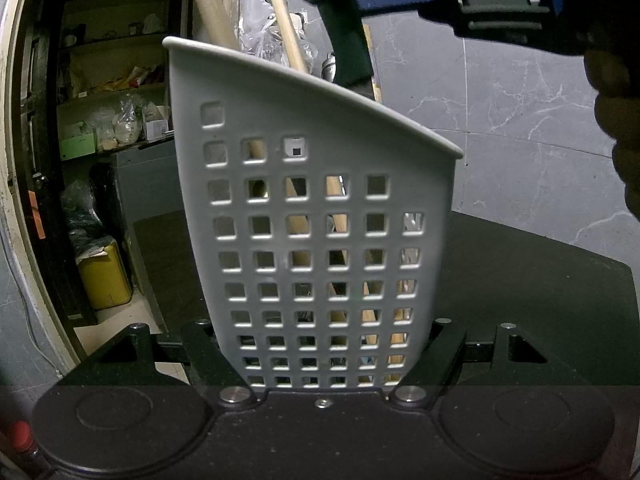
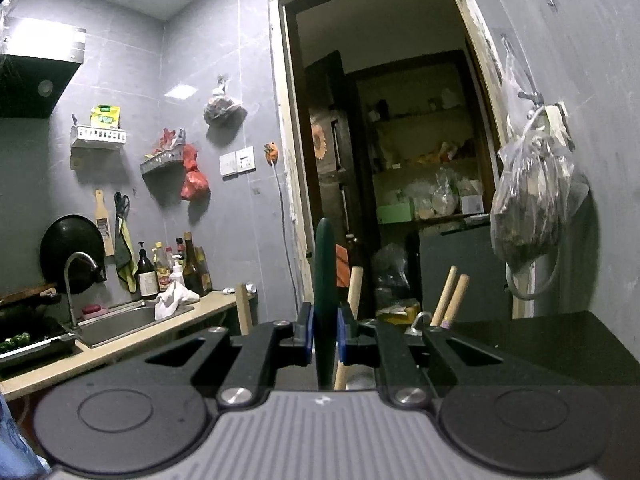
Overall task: Organize utensils
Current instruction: 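Raise the knife with the right tool up above the white basket, then lower the knife into the basket and open the right tool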
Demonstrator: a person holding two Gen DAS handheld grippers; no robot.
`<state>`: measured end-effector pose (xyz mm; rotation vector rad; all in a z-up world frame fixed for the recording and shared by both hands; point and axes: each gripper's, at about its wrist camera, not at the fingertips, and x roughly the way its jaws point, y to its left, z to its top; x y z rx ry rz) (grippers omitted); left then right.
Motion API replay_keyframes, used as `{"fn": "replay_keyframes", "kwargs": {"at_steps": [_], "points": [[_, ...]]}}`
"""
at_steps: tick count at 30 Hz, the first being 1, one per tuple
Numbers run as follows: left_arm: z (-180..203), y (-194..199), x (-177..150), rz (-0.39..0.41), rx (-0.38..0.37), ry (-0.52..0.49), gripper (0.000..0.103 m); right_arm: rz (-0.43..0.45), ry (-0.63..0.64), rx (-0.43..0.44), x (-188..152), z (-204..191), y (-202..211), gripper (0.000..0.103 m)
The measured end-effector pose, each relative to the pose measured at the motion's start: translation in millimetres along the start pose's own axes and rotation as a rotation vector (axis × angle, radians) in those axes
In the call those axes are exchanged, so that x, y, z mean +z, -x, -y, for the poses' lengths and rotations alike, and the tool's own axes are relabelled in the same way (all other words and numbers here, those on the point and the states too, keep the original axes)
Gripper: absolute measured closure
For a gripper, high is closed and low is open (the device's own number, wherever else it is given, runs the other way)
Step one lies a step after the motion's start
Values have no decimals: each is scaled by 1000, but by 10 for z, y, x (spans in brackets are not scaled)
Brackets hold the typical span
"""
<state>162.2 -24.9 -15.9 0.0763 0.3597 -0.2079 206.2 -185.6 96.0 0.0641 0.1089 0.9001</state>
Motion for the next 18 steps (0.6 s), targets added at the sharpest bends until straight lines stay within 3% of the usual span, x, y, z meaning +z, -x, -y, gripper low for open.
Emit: {"fn": "replay_keyframes", "kwargs": {"at_steps": [18], "points": [[2,0,0,0,0,-1,27,-40,-26,-8,-211,61,-33,89]]}}
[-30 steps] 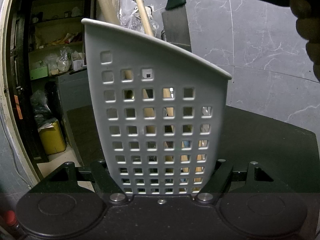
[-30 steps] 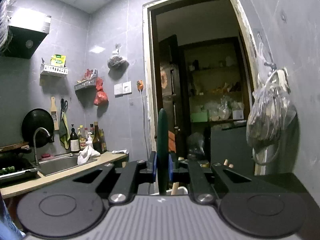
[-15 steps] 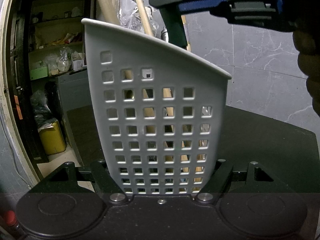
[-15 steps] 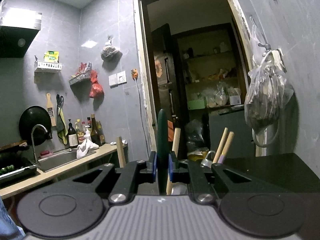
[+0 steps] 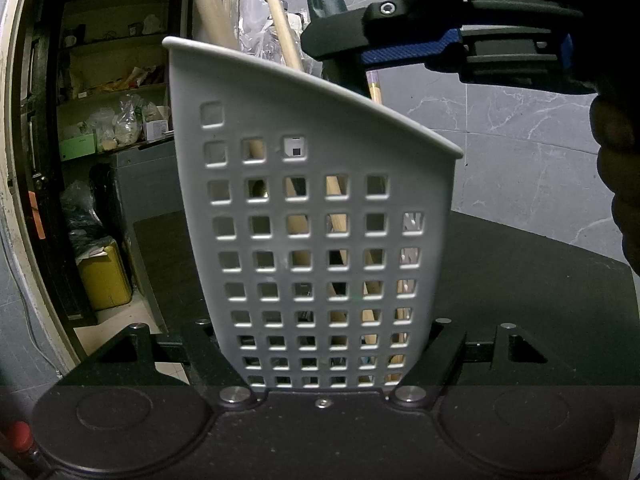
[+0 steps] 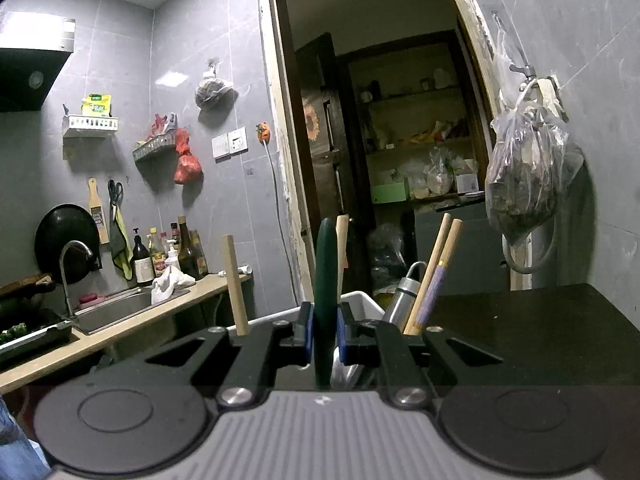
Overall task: Organize utensils
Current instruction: 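Lower the knife into the basket and open the right tool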
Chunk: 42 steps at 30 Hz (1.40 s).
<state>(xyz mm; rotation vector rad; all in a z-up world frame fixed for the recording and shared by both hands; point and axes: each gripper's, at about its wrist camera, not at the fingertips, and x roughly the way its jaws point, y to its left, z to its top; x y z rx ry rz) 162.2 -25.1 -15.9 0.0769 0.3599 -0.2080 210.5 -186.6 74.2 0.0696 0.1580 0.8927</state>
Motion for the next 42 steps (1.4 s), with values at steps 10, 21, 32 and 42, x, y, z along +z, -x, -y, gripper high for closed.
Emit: {"fn": "replay_keyframes", "kwargs": {"at_steps": [10,21,32,42], "points": [[1,-2,0,0,0,0,27,-1,-14,-1,-45,34,9,89],[3,-1,-1,0,0,0,27,0,-4,-8,-44,33,5,82],[4,-2,-1,0,0,0,27,6,2,-20,-61,20,12,66],[5,-2,-1,0,1,-1,27,19,-2,-29,-65,20,44,53]]}}
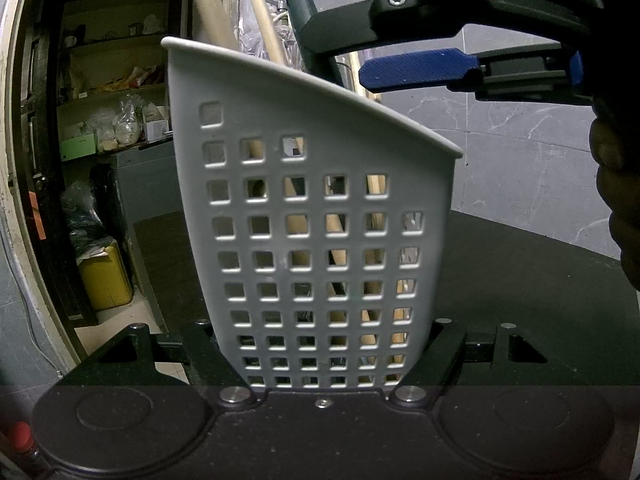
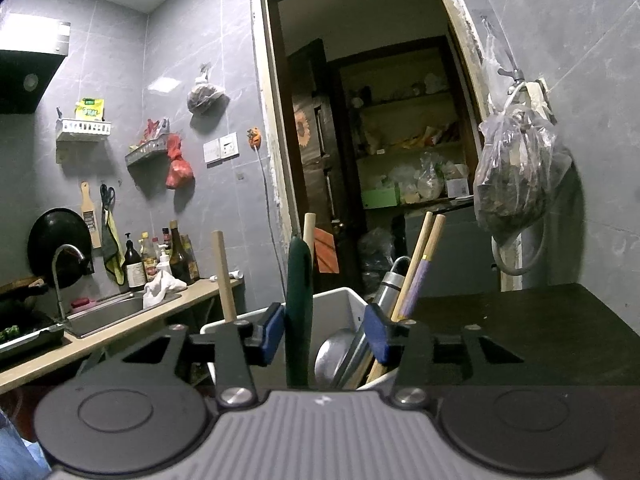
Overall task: Organize utensils
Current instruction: 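Lower the knife into the basket and open the right tool, then set the basket down on the table with the left tool and release it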
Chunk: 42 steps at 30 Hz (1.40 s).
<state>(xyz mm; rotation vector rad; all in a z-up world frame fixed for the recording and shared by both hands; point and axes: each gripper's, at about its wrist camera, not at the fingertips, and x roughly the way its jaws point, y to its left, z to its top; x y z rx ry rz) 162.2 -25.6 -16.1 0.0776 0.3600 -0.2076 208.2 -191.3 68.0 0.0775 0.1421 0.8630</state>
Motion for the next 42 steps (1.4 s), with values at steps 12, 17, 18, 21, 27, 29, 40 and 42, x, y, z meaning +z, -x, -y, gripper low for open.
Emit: {"fn": "replay_keyframes", "kwargs": {"at_steps": [12,17,18,21,27,29,40,42], "points": [[0,-2,0,0,1,-1,27,42,4,-1,-24,-10,103,38],[1,0,5,-1,3,-3,27,63,-6,-21,-55,7,168,32],[-3,2,6,-1,3,-2,27,65,-11,-27,-65,14,182,31],[-5,3,7,-1,2,-2,25,71,-28,-46,-97,43,225,30],[3,58,11,12,0,-5,15,84,-55,-92,-158,100,330,27],[-3,73,7,15,1,-6,12,86,-59,-111,-187,110,369,24],[11,251,-10,55,18,-13,1,105,-97,-181,-346,100,585,4],[14,292,-19,59,22,-17,1,110,-99,-187,-369,79,623,3]]}}
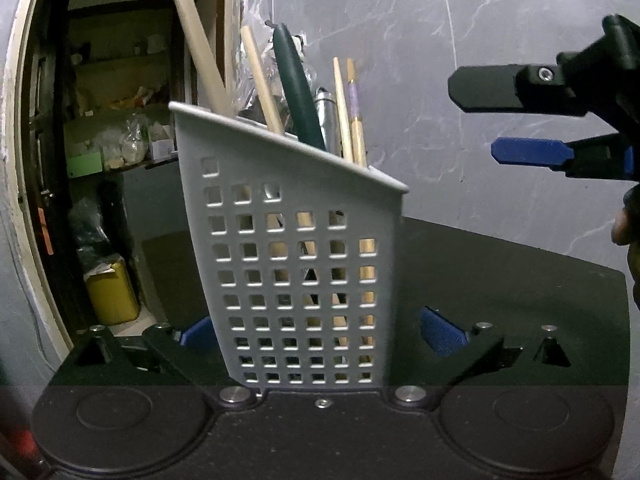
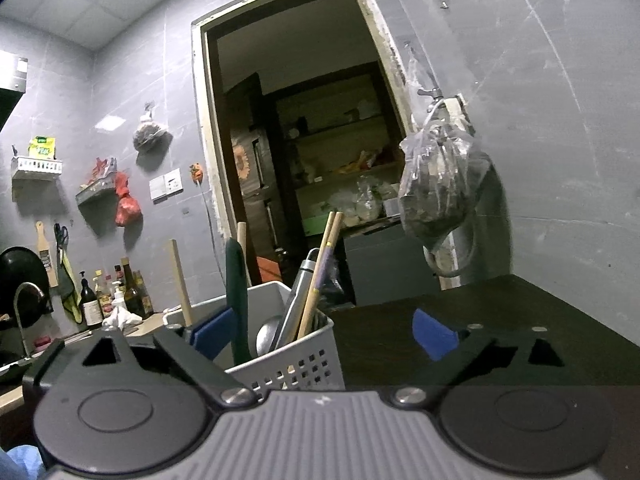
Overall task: Organize utensils
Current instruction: 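Set the basket down on the table with the left tool and release it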
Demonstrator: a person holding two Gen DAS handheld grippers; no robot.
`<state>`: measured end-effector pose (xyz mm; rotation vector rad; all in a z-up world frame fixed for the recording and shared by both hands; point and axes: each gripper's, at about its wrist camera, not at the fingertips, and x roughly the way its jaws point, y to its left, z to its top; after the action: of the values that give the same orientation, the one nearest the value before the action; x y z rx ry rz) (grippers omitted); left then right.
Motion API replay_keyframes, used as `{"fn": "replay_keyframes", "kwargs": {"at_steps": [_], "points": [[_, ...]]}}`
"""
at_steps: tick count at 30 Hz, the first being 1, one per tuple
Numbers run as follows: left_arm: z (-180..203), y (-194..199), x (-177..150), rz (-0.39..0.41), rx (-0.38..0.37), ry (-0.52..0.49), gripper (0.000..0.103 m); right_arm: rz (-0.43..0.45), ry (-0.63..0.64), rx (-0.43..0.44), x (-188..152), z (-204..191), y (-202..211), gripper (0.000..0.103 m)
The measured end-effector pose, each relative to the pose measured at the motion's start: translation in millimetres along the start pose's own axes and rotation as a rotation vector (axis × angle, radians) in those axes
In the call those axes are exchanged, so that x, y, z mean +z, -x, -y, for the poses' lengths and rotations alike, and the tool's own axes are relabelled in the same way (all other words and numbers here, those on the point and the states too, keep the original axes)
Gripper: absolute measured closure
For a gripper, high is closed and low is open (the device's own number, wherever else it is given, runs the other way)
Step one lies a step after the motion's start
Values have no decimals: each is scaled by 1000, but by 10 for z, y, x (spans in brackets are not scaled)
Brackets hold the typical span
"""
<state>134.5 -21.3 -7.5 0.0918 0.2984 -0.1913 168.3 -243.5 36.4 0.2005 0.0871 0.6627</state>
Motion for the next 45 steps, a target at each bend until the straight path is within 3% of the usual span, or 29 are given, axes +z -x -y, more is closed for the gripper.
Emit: {"fn": "replay_keyframes", "kwargs": {"at_steps": [14,26,45], "points": [[148,336,-108,39,37,-11,1,25,-28,-36,-222,-33,308,0],[148,796,-172,98,70,36,1,10,-69,-161,-476,-45,652,0],[121,1421,-322,150,89,101,1,-33,-46,-248,-784,-416,1040,0]]}}
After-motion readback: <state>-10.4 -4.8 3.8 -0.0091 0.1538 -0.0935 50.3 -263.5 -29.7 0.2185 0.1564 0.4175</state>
